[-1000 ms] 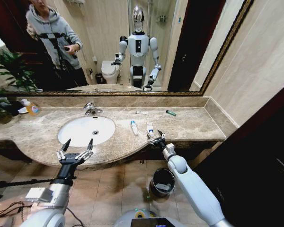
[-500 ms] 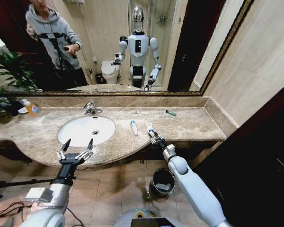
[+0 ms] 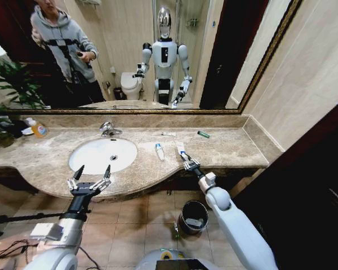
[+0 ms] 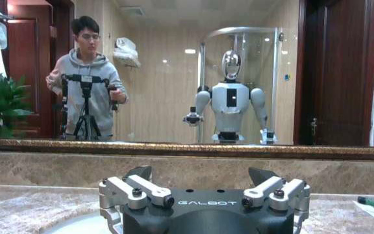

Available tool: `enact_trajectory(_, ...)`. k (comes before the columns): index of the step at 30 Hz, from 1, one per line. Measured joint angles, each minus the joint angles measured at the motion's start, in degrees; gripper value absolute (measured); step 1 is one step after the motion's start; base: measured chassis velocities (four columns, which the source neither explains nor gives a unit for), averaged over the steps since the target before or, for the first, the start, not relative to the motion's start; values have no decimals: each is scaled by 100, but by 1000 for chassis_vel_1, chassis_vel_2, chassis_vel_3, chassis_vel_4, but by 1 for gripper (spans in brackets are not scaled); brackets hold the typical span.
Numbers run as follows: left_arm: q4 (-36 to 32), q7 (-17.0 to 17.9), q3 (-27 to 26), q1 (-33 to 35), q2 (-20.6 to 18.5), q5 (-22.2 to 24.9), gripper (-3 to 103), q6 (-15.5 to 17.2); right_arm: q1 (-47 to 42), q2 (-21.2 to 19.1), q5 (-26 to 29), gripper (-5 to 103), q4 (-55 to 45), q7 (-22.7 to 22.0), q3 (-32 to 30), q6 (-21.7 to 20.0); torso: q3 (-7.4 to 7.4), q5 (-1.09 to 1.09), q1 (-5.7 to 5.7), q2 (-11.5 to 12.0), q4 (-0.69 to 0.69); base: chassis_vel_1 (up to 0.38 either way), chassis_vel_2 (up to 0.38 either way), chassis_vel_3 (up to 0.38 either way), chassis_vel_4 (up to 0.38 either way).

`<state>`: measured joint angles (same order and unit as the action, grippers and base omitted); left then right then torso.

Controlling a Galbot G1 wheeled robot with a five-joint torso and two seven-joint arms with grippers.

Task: Pick up the trash from the sink and place it in the trash bin.

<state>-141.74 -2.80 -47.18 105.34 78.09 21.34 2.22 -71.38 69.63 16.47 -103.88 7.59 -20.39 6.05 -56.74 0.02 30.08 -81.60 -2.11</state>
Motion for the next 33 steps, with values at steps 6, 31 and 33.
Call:
enact_trajectory(6, 0, 1, 0, 0, 0, 0, 100, 0, -1229, 313, 115, 25, -599, -42, -911, 347, 1, -1, -1, -1, 1, 0, 0, 0, 0)
enact_trajectory(31, 0, 0, 0, 0, 0, 0, 100, 0, -1138, 433, -1624, 25, 4087, 553, -1010, 2099, 0, -2, 0, 0, -1, 0, 0, 0, 0)
enact_trajectory(33, 0, 0, 0, 0, 0, 0, 100, 0, -943, 457, -1842, 25, 4530, 572, -967, 2163, -1, -3, 0, 0, 1, 0, 0, 0, 0)
